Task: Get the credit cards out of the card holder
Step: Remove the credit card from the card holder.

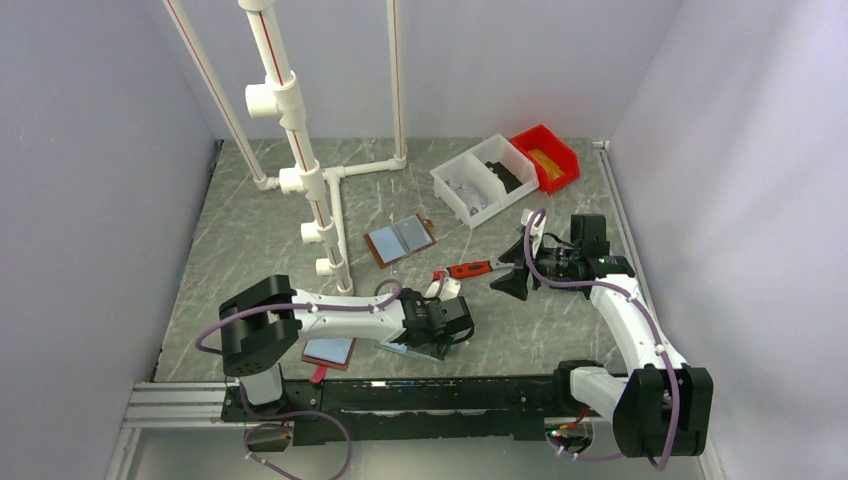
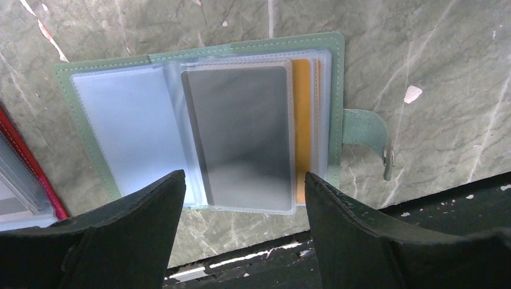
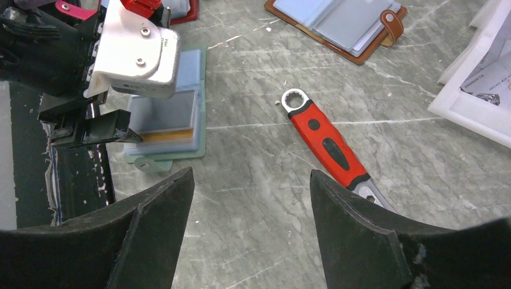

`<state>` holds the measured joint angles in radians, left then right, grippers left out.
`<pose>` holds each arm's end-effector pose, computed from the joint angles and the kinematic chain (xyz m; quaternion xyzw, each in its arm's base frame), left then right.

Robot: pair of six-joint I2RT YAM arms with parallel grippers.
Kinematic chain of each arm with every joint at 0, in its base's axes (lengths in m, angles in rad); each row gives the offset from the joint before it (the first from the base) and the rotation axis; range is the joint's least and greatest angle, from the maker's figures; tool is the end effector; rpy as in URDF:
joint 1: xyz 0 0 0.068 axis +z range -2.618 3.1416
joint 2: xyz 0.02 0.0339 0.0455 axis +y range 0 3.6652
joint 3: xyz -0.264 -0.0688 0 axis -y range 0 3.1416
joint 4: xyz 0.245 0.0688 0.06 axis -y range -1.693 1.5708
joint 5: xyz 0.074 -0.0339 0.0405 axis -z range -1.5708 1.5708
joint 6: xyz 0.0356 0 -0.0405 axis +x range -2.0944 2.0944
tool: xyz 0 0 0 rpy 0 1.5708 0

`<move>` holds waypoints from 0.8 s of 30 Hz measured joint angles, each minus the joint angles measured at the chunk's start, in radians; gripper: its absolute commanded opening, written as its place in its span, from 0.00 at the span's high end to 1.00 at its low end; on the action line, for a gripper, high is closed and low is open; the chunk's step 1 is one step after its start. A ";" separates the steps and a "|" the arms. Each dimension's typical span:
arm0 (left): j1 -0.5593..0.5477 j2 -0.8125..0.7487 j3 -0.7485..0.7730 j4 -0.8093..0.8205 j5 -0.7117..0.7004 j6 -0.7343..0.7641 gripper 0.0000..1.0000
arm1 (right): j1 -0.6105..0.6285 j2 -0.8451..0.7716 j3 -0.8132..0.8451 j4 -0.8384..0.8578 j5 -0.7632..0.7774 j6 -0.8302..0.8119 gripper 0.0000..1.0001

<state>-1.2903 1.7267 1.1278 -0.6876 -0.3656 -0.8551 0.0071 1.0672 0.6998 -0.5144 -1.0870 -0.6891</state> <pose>0.1028 -0.3109 0.1828 0.1850 0.9560 -0.0364 0.2246 0.2001 0.0329 0.2428 -0.4390 0.6977 0.3621 0.4352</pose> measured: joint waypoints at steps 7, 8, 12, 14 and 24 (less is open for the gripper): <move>0.000 0.007 0.006 -0.013 -0.010 -0.001 0.27 | 0.000 0.000 0.000 0.000 0.000 0.000 0.27; 0.000 0.007 0.006 -0.013 -0.011 -0.001 0.28 | 0.000 0.000 0.000 0.000 0.000 0.000 0.27; 0.000 0.007 0.005 -0.012 -0.010 -0.004 0.33 | 0.000 0.000 0.000 0.000 0.000 0.000 0.27; 0.002 0.007 0.002 -0.006 -0.008 -0.005 0.37 | 0.000 0.000 0.000 0.000 0.000 0.000 0.27; 0.015 -0.019 -0.039 0.048 0.011 -0.007 0.46 | 0.000 0.000 0.000 -0.001 0.000 0.000 0.27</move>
<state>-1.2751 1.7077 1.0885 -0.6395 -0.3546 -0.8623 0.0071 1.0672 0.6998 -0.5152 -1.0874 -0.6895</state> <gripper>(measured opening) 0.559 0.728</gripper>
